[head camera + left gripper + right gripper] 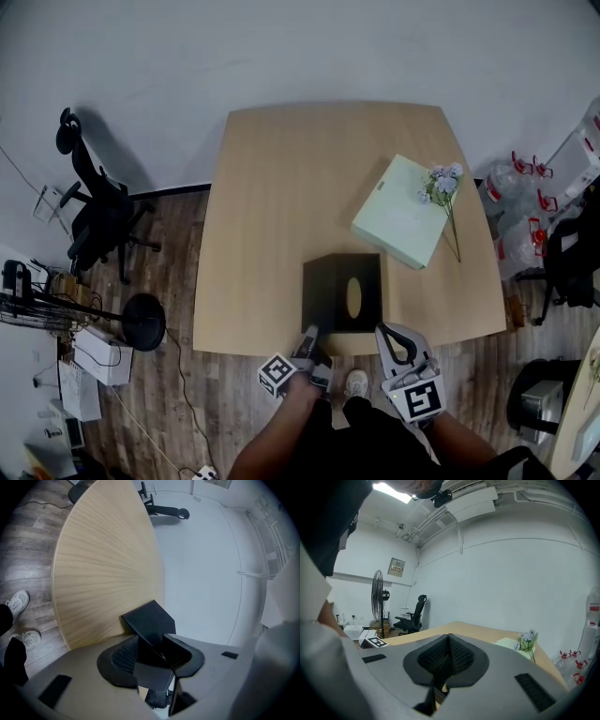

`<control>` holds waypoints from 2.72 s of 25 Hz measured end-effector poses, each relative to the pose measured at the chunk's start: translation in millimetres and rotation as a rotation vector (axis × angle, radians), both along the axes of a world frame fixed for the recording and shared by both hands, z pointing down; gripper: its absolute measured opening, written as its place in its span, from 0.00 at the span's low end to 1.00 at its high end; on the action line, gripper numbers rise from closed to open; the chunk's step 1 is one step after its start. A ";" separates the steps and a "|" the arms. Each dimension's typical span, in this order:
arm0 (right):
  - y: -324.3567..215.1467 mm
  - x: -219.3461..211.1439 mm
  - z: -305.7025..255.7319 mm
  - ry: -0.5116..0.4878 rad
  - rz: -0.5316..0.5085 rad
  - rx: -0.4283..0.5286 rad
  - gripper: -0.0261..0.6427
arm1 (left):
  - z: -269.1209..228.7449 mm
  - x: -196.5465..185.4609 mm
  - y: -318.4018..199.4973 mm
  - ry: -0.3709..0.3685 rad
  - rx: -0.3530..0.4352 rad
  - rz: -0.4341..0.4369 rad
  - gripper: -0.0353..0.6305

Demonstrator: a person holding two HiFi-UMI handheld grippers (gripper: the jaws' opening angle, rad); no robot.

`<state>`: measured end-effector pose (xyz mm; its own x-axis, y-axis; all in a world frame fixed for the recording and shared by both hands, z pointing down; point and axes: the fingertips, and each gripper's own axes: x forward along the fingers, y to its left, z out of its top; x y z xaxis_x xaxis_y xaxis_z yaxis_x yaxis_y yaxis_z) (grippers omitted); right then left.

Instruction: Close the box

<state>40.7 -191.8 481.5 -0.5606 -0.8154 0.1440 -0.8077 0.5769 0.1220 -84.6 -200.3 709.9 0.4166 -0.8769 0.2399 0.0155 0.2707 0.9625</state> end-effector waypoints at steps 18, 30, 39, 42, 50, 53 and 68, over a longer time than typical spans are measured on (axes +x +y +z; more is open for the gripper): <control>14.3 -10.6 -2.9 0.026 -0.038 0.033 0.06 | -67.1 -24.2 5.3 -0.546 0.251 0.045 0.15; 20.5 -3.6 1.6 0.007 -0.017 0.017 0.06 | -97.4 -8.1 4.0 -0.816 0.399 0.153 0.12; 16.2 17.3 0.8 -0.001 0.030 0.017 0.06 | -119.6 21.7 4.6 -1.106 0.571 0.325 0.11; 13.8 24.6 -0.1 -0.011 0.054 0.017 0.06 | -123.4 29.2 5.4 -1.187 0.610 0.371 0.12; 11.9 38.8 4.3 -0.004 0.074 0.027 0.06 | -125.9 52.4 7.1 -1.361 0.716 0.486 0.15; 11.2 45.1 3.7 -0.009 0.088 0.030 0.06 | -126.6 64.1 7.4 -1.378 0.749 0.518 0.16; 15.2 64.8 7.8 0.000 0.140 0.038 0.06 | -108.0 103.7 12.4 -1.458 0.816 0.656 0.23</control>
